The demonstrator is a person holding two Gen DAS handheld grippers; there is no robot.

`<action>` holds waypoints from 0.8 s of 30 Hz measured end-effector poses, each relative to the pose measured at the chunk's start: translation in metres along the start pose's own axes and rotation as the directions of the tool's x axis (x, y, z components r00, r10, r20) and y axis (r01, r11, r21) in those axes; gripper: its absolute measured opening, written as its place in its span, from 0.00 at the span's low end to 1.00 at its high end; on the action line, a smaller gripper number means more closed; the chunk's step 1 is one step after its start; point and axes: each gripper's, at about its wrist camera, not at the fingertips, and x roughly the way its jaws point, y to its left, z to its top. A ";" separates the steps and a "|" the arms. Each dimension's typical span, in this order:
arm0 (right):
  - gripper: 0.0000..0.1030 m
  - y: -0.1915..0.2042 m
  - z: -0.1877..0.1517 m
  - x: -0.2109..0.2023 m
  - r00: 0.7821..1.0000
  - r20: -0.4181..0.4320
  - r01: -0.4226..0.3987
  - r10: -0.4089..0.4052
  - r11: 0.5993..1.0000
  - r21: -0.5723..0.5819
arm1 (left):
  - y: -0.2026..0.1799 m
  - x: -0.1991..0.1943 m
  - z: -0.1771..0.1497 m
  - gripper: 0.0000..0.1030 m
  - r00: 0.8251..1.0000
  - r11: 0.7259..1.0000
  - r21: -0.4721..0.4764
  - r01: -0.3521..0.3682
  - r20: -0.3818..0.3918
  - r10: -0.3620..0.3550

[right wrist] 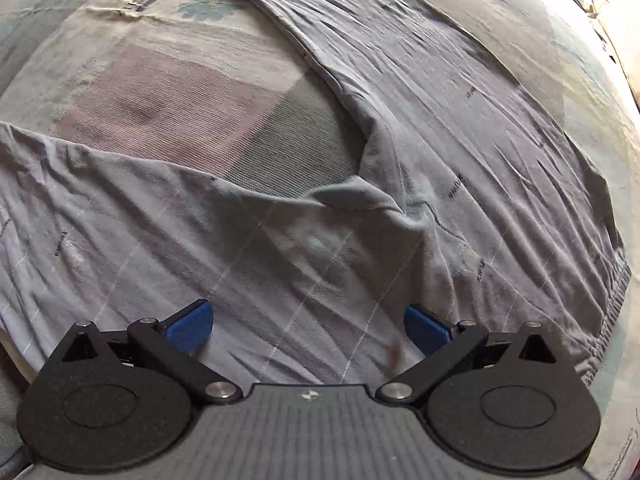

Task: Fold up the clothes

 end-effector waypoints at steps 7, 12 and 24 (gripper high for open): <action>1.00 0.065 0.041 -0.012 0.991 0.055 -0.106 0.125 0.958 -0.267 | 0.011 0.018 -0.019 0.95 0.998 0.999 -0.054 0.004 0.065 -0.001; 1.00 0.131 0.075 -0.006 0.954 0.092 -0.199 0.285 0.833 -0.516 | 0.011 -0.004 -0.027 0.93 0.997 0.996 -0.071 -0.052 0.053 0.056; 1.00 0.258 0.120 0.031 0.833 -0.166 -0.425 0.528 0.419 -0.802 | 0.025 0.003 -0.062 0.96 0.995 0.963 -0.266 -0.053 0.065 0.072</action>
